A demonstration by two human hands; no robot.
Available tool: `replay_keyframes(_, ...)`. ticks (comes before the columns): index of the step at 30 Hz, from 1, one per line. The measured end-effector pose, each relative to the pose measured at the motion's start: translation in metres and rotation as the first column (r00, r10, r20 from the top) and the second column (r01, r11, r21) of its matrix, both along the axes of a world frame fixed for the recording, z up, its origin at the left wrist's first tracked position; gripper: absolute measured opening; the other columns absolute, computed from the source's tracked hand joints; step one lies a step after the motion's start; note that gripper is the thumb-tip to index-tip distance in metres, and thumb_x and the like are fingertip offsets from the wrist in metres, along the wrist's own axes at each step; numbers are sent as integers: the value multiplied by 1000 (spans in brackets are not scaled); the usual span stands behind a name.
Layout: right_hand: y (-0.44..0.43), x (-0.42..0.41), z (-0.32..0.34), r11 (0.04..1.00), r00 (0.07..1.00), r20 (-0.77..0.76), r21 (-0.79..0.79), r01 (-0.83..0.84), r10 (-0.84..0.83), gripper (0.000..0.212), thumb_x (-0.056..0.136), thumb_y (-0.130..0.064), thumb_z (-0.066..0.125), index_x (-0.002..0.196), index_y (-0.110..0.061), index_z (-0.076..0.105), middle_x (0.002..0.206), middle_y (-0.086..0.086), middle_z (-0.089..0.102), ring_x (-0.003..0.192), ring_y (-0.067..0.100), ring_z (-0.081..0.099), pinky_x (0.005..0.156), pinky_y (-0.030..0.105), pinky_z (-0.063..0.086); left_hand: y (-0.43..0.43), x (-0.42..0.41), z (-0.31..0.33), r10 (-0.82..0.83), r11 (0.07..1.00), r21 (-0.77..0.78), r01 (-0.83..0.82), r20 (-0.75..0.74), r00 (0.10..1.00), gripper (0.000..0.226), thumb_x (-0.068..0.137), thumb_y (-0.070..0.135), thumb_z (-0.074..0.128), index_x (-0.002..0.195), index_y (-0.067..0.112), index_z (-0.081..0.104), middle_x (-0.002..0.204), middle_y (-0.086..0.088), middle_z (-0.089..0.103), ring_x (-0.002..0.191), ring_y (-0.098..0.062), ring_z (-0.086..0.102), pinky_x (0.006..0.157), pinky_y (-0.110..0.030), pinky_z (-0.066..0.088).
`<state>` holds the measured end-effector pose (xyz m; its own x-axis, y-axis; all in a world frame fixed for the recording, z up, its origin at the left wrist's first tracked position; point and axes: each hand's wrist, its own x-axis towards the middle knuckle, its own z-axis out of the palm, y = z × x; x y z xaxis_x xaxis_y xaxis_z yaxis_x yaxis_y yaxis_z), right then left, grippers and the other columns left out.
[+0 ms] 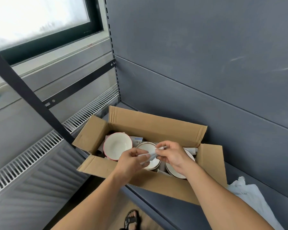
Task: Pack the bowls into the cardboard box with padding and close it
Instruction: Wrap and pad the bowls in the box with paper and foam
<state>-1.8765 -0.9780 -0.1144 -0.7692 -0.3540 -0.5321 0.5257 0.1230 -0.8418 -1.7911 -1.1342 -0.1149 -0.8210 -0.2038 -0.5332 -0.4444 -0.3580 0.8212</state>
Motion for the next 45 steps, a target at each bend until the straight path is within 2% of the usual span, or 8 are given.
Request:
replay_keyframes(12, -51, -9, -13, 933, 952, 253, -267, 240, -172, 28, 88, 7, 64, 115, 1, 61, 101, 13, 67, 90, 17, 67, 73, 20, 58, -42, -22, -4, 159, 968, 183, -171, 76, 984, 13, 84, -15, 62, 92, -6, 67, 91, -22, 68, 76, -25, 70, 56, -20, 54)
replay_keyframes(19, -70, -17, -20, 976, 983, 111, -146, 164, -148, 25, 88, -1, 69, 112, -3, 64, 98, 9, 69, 91, 17, 67, 77, 25, 57, -58, -34, -14, 113, 963, 235, -135, 105, 988, 13, 86, -14, 61, 91, -4, 66, 86, -19, 69, 77, -26, 70, 72, -27, 61)
replay_keyframes(24, -83, -22, -27, 993, 994, 26, -42, 110, -109, 19, 88, 0, 68, 104, -8, 64, 97, 10, 70, 91, 20, 67, 80, 28, 58, -66, -38, -19, 49, 992, 112, -61, 104, 993, 9, 84, -9, 66, 89, -1, 68, 85, -20, 71, 78, -27, 71, 85, -39, 57)
replay_keyframes(27, -87, -30, -34, 986, 988, -10, 52, 157, -157, 19, 89, 2, 65, 102, -12, 63, 98, 10, 70, 88, 18, 67, 76, 26, 58, -74, -45, -26, -61, 978, -192, 80, 102, 993, 10, 83, 9, 76, 91, 6, 72, 92, -17, 72, 75, -22, 67, 79, -39, 56)
replay_keyframes(30, -85, -40, -42, 947, 969, -97, 211, 243, -227, 17, 89, -4, 67, 103, -13, 65, 92, 6, 71, 80, 16, 67, 80, 32, 59, -87, -51, -35, -228, 696, -649, 307, 205, 952, 27, 79, 26, 78, 104, 23, 70, 100, 2, 68, 82, -13, 65, 76, -28, 49)
replay_keyframes(33, -85, -46, -46, 903, 958, -183, 332, 273, -222, 19, 89, -10, 67, 106, -17, 63, 90, 2, 70, 79, 17, 68, 82, 39, 59, -89, -48, -45, -413, 346, -780, 521, 372, 831, 42, 83, 22, 68, 123, 34, 61, 114, 0, 57, 103, -18, 58, 83, -29, 47)
replay_keyframes(39, -97, -47, -48, 855, 942, -317, 455, 250, -107, 17, 89, -22, 67, 98, -31, 55, 94, -7, 67, 86, 17, 65, 80, 37, 55, -76, -53, -54, -494, 62, -803, 593, 492, 718, 55, 85, 20, 55, 136, 39, 43, 114, -4, 47, 113, -25, 46, 75, -38, 49)
replay_keyframes(45, -108, -46, -50, 826, 913, -408, 522, 212, 24, 16, 88, -20, 64, 99, -25, 53, 88, -4, 67, 82, 22, 62, 70, 32, 48, -73, -58, -56, -434, 23, -825, 564, 500, 749, 41, 88, 29, 59, 127, 33, 47, 116, -2, 50, 111, -24, 48, 71, -39, 50)
